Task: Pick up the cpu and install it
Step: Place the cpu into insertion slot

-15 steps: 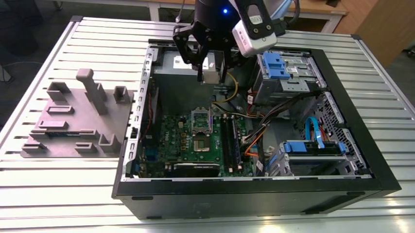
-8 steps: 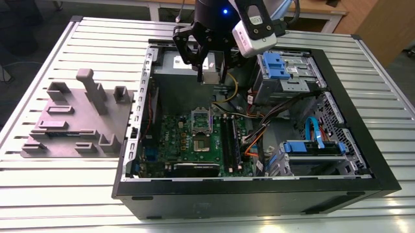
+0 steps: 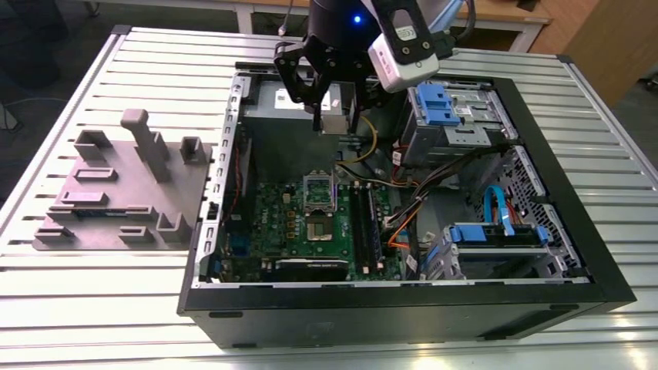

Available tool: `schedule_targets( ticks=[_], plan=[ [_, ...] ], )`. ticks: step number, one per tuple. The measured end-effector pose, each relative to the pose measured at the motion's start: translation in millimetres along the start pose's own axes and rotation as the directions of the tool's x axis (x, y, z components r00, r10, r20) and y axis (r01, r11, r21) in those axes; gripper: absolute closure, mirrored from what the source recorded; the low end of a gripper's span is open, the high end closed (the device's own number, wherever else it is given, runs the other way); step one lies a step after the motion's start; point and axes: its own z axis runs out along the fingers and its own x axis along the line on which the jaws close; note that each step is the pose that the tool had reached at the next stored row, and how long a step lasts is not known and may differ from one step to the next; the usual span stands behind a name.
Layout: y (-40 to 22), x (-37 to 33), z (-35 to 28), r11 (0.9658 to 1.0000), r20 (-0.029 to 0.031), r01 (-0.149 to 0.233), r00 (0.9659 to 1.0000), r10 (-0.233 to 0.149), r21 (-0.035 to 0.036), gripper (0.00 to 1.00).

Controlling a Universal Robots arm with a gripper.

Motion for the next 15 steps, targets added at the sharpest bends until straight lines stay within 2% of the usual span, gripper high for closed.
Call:
schedule_targets(
  ticks=[13,15],
  plan=[
    [-3.3,0.0,3.3,1.0000,0.0005,0.000,1.0000,0.000,0.0003,0.53],
    [-3.8,-0.2,7.9,1.0000,0.0006,0.000,1.0000,0.000,0.0001,0.53]
  ],
)
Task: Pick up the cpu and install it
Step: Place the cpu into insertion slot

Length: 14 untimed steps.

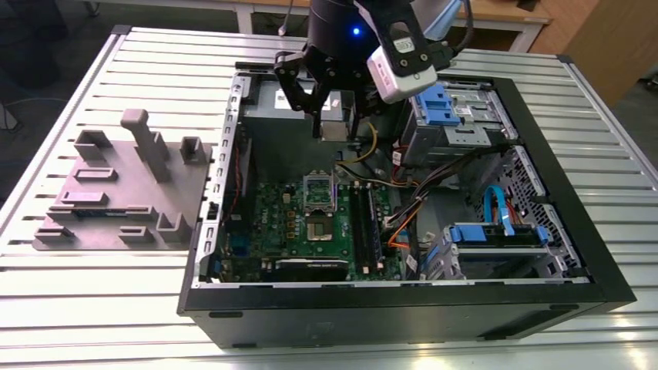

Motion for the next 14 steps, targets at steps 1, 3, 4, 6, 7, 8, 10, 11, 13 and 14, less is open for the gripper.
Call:
schedule_targets(
  ticks=[1,3,4,6,7,8,10,11,13,14],
  plan=[
    [0.0,0.0,0.1,1.0000,0.0000,0.000,1.0000,0.000,0.0000,0.53],
    [0.0,0.0,0.6,1.0000,0.0000,0.000,1.0000,0.000,-0.0001,0.53],
    [-0.1,0.0,0.8,1.0000,0.0001,0.000,1.0000,0.000,-0.0001,0.53],
    [-0.3,0.0,1.2,1.0000,0.0000,0.000,1.0000,0.000,0.0001,0.53],
    [-0.4,0.0,1.5,1.0000,0.0000,0.000,1.0000,0.000,0.0000,0.53],
    [-0.3,-0.1,1.8,1.0000,0.0000,0.000,1.0000,0.000,0.0001,0.53],
    [-0.4,-0.1,2.8,1.0000,0.0000,0.000,1.0000,0.000,-0.0001,0.53],
    [-0.5,-0.1,3.4,1.0000,0.0001,0.000,1.0000,0.000,-0.0001,0.53],
    [-1.3,-0.2,4.6,1.0000,-0.0001,0.000,1.0000,0.000,0.0002,0.53],
    [-1.8,-0.2,5.3,1.0000,0.0000,0.000,1.0000,0.000,0.0001,0.53]
  ],
)
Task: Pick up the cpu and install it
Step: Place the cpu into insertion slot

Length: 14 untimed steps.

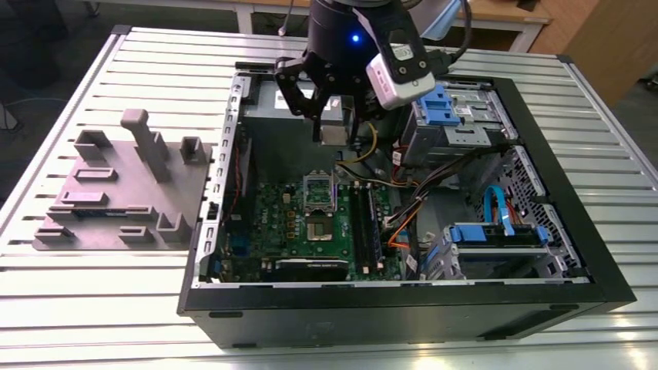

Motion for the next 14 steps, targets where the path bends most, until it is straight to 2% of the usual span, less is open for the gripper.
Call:
schedule_targets(
  ticks=[14],
  plan=[
    [-9.6,-0.2,7.1,1.0000,0.0000,0.000,1.0000,0.000,-0.0001,0.53]
  ],
)
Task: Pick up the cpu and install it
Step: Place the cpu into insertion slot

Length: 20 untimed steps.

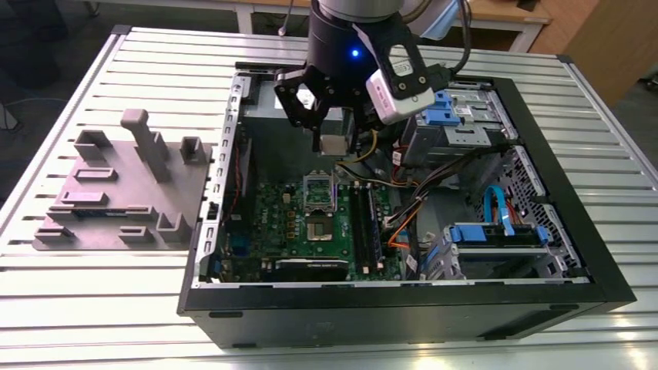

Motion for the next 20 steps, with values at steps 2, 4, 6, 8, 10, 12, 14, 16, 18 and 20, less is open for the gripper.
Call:
schedule_targets(
  ticks=[2,4,6,8,10,12,14,16,18,20],
  plan=[
    [-0.9,0.0,0.7,1.0000,0.0000,0.000,1.0000,0.000,0.0000,0.53],
    [-1.4,0.0,1.4,1.0000,0.0000,0.000,1.0000,0.000,0.0000,0.53],
    [-1.5,-0.1,1.6,1.0000,-0.0001,0.000,1.0000,0.000,0.0001,0.53],
    [-1.5,0.0,1.8,1.0000,0.0000,0.000,1.0000,0.000,0.0000,0.53],
    [-1.5,-0.1,1.9,1.0000,0.0000,0.000,1.0000,0.000,0.0000,0.53],
    [-1.5,0.0,1.9,1.0000,0.0000,0.000,1.0000,0.000,0.0000,0.53],
    [-1.5,-0.1,1.9,1.0000,0.0000,0.000,1.0000,0.000,0.0000,0.53],
    [-1.5,0.0,2.0,1.0000,0.0000,0.000,1.0000,0.000,0.0000,0.53],
    [-1.5,-0.1,2.0,1.0000,0.0000,0.000,1.0000,0.000,0.0000,0.53],
    [-1.5,-0.1,2.0,1.0000,0.0000,0.000,1.0000,0.000,0.0000,0.53]
  ],
)
